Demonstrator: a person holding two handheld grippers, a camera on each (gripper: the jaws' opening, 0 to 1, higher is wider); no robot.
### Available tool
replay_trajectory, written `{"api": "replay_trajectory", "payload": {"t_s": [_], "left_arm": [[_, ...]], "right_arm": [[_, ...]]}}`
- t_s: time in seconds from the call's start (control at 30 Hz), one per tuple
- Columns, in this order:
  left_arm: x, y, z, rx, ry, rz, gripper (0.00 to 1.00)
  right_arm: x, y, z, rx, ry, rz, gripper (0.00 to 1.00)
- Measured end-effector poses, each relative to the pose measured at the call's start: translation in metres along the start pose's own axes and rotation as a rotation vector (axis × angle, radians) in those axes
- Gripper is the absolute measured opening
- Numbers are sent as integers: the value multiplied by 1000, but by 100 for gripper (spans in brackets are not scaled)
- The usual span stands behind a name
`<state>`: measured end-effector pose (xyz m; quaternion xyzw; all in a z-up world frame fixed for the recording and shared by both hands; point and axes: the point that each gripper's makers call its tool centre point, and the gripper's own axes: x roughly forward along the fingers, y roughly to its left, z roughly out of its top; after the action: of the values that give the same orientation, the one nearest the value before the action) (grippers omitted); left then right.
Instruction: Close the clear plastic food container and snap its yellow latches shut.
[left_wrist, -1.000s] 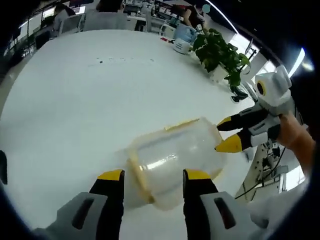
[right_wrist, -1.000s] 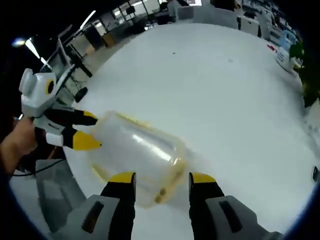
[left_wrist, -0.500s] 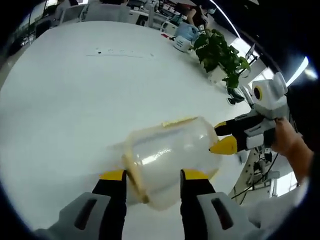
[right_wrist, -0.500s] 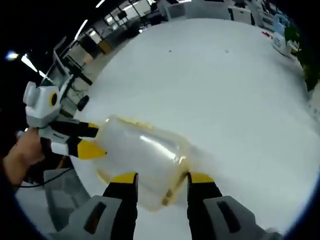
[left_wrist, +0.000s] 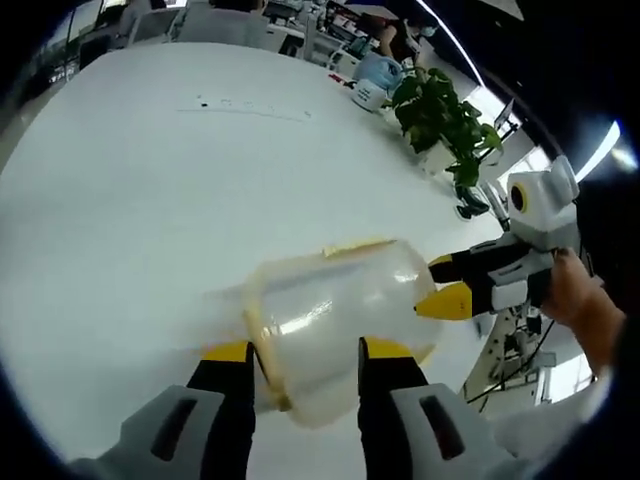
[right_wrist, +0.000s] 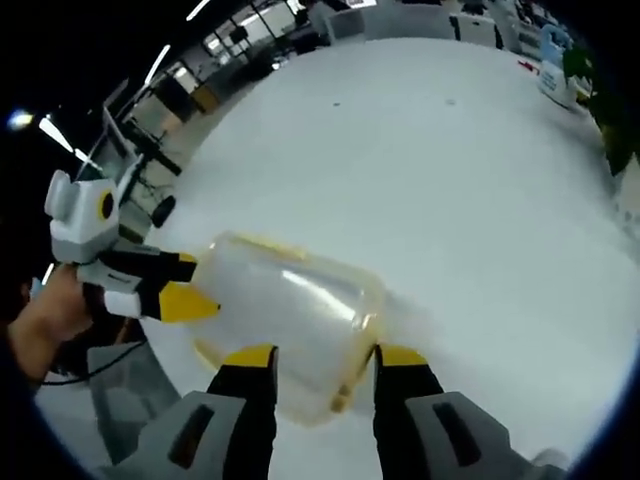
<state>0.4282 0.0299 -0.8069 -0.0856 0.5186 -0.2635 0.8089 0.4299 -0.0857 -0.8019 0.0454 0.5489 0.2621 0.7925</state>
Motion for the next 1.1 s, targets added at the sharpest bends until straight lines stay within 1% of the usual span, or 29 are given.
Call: {"api": "replay_trajectory", "payload": {"t_s": [0.27, 0.43, 0.57, 0.63, 0.67, 0.73, 0.87, 0.9, 0.97, 1.1], "left_arm": [[-2, 1, 1, 14, -21, -3, 41], [-4, 1, 4, 47, -29, -10, 43], [-5, 2, 4, 36, -32, -15, 44], [-5, 2, 4, 31, -33, -18, 44], [-5, 1, 4, 28, -31, -20, 44], [-4, 2, 4, 27, -28, -21, 44], [-5, 2, 3, 29, -14, -34, 45], [-5, 1, 2, 40, -5, -39, 46], [-3, -1, 0, 87, 4, -52, 48], [-3, -1, -1, 103, 4, -58, 50]], "right_arm": [[1, 1, -1, -13, -18, -13, 41], [1, 1, -1, -8, -21, -11, 42], [1, 1, -1, -8, -26, -8, 43], [1, 2, -2, 7, -17, 1, 45], [3, 4, -5, -17, 4, 11, 47], [4, 5, -7, -23, 13, 12, 51], [3, 4, -7, -18, 13, 12, 52], [3, 3, -7, -21, 13, 11, 53], [2, 2, -7, -28, 17, 8, 53], [-1, 0, -7, -57, 26, -3, 51]]}}
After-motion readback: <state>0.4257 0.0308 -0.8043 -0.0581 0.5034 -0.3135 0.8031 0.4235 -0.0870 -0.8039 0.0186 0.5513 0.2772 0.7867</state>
